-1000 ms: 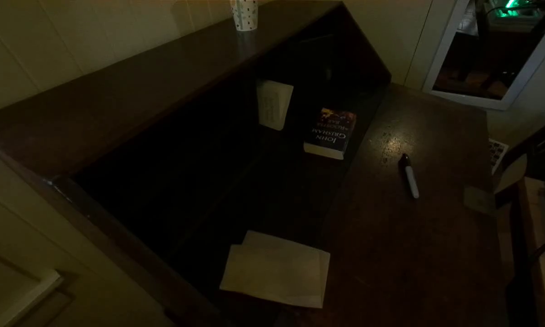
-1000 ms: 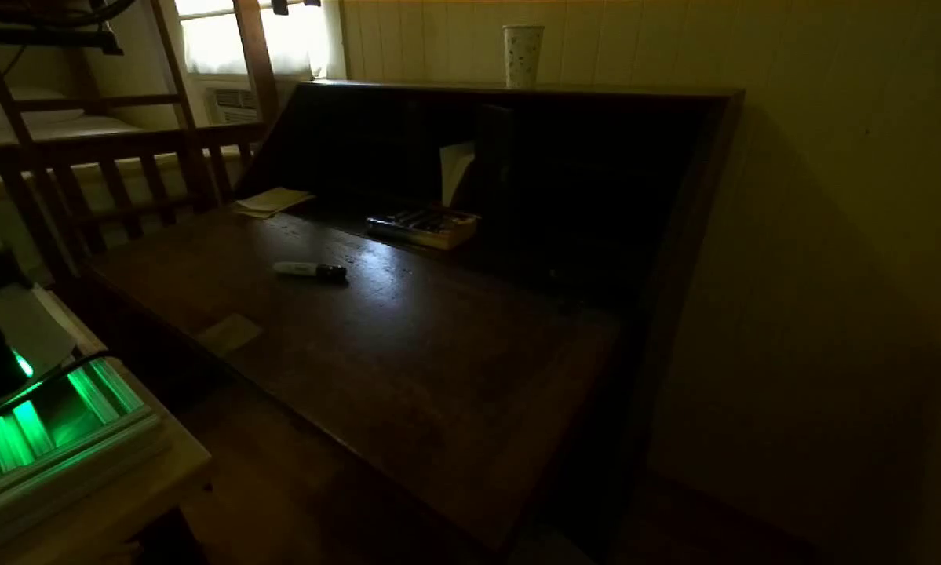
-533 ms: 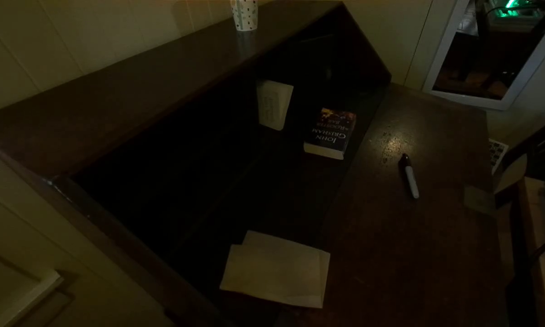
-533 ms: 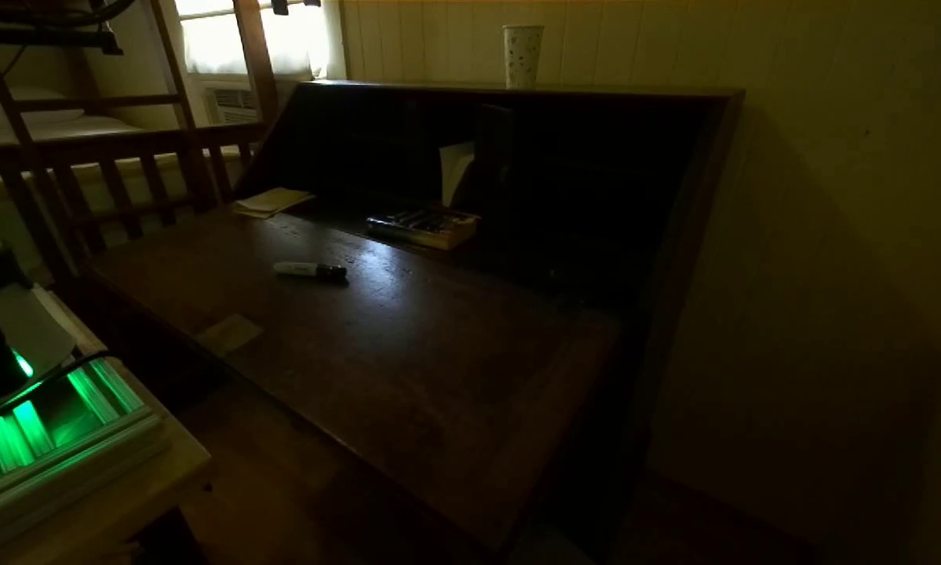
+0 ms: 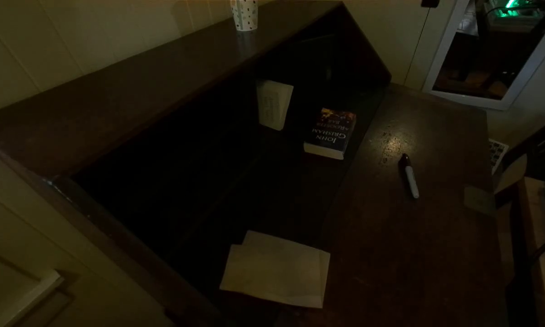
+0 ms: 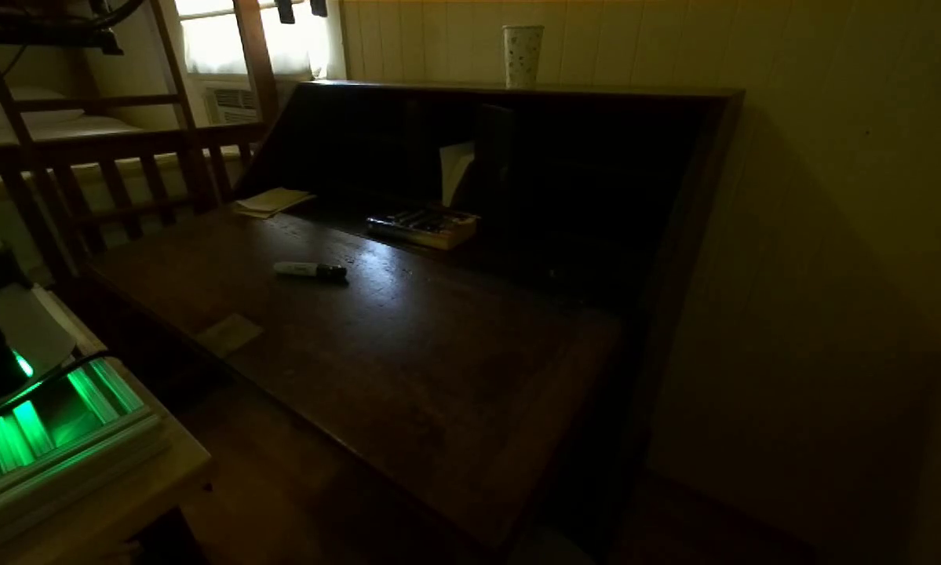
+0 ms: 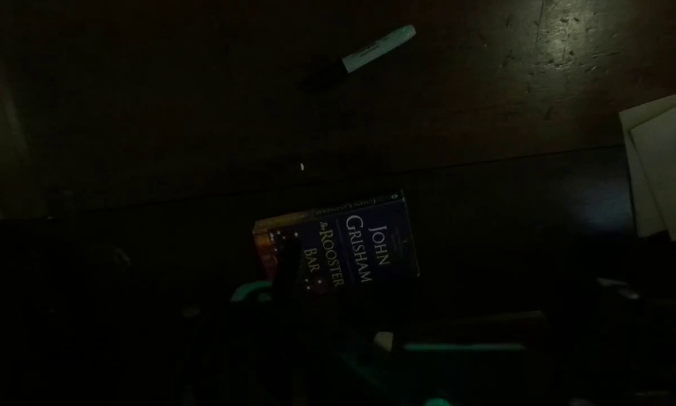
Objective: Put the book on top of the dresser
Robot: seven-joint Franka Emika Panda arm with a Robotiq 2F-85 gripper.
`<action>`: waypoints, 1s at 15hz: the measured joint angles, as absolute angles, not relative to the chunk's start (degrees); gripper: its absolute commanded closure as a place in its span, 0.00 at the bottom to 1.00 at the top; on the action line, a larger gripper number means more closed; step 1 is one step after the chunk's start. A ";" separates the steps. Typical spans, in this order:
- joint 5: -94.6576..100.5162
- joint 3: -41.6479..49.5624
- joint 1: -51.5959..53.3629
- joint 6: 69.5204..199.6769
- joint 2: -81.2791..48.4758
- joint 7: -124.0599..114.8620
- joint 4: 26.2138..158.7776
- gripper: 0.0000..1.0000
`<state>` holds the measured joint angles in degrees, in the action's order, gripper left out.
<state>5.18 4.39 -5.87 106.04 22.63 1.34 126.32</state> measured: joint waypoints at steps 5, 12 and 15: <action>4.85 5.52 -5.86 118.63 22.40 1.76 131.62 0.00; 4.75 5.75 -5.86 121.71 22.25 1.86 133.05 0.00; 4.75 5.75 -5.86 121.71 22.25 1.86 133.05 0.00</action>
